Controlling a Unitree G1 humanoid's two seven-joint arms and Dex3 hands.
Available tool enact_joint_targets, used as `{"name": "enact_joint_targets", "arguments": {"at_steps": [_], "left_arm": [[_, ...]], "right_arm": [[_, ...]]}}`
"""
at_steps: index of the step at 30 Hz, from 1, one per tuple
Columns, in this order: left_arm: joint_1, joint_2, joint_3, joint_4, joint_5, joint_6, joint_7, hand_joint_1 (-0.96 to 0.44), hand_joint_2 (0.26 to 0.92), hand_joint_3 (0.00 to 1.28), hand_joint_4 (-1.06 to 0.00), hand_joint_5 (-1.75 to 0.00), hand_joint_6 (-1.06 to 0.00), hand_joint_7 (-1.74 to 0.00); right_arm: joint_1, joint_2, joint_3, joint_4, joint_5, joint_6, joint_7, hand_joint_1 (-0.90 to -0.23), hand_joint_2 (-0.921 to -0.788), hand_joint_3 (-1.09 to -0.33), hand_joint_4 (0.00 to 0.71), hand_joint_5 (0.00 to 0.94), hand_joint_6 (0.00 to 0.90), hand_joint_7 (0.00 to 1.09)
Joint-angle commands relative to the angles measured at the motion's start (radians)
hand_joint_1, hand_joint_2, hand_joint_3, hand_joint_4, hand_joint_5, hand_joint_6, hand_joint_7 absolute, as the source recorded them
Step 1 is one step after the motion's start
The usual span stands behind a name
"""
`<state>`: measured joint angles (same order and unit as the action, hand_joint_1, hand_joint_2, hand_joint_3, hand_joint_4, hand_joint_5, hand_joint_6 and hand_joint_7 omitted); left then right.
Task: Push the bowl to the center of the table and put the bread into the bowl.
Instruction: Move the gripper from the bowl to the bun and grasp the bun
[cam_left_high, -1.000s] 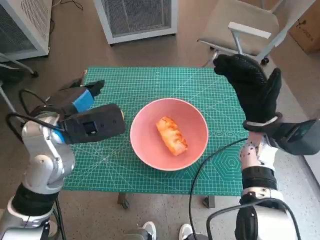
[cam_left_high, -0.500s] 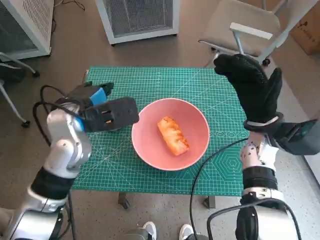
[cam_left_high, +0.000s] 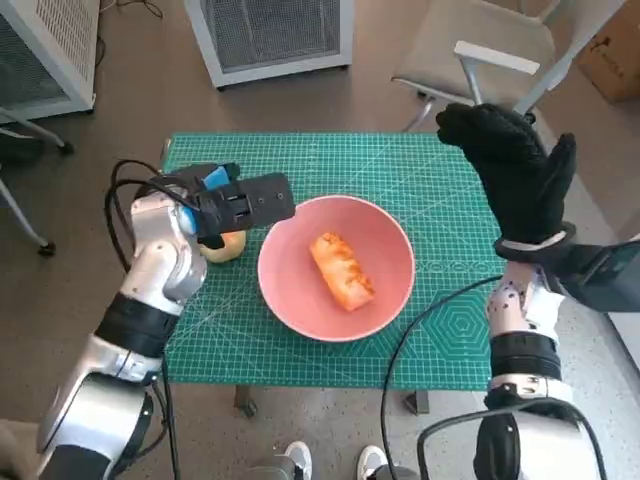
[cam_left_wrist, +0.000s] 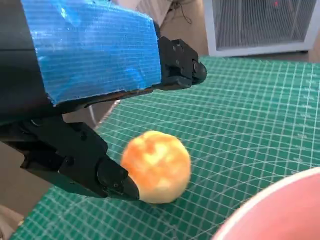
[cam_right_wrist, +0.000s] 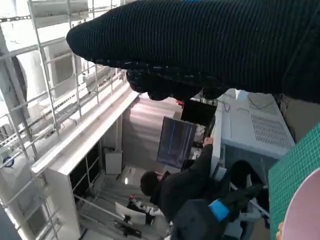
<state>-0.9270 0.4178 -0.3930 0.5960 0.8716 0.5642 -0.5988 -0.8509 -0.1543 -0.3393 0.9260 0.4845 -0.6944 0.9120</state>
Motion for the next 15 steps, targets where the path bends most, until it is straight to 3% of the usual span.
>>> {"name": "enact_joint_targets", "arguments": {"at_steps": [1, 8, 15], "left_arm": [[-0.056, -0.013, -0.012, 0.093, -0.032, -0.033, 0.041, 0.05, 0.679, 0.08, -0.02, -0.01, -0.27, -0.01], [-0.099, -0.028, -0.04, 0.249, -0.07, -0.112, 0.071, 0.05, 0.679, 0.08, -0.1, -0.03, -0.29, -0.02], [-0.124, -0.039, -0.058, 0.365, -0.095, -0.161, 0.093, 0.04, 0.69, 0.09, -0.33, -0.08, -0.32, -0.01]], "right_arm": [[0.032, -0.004, 0.001, -0.007, -0.009, 0.002, -0.008, -0.61, -0.921, -0.586, 0.144, 0.0, 0.211, 0.18], [0.045, -0.003, 0.003, -0.02, -0.014, -0.007, -0.019, -0.612, -0.921, -0.586, 0.144, 0.0, 0.208, 0.18], [0.055, -0.004, 0.006, -0.033, -0.018, -0.01, -0.028, -0.61, -0.921, -0.587, 0.147, 0.002, 0.206, 0.18]]}}
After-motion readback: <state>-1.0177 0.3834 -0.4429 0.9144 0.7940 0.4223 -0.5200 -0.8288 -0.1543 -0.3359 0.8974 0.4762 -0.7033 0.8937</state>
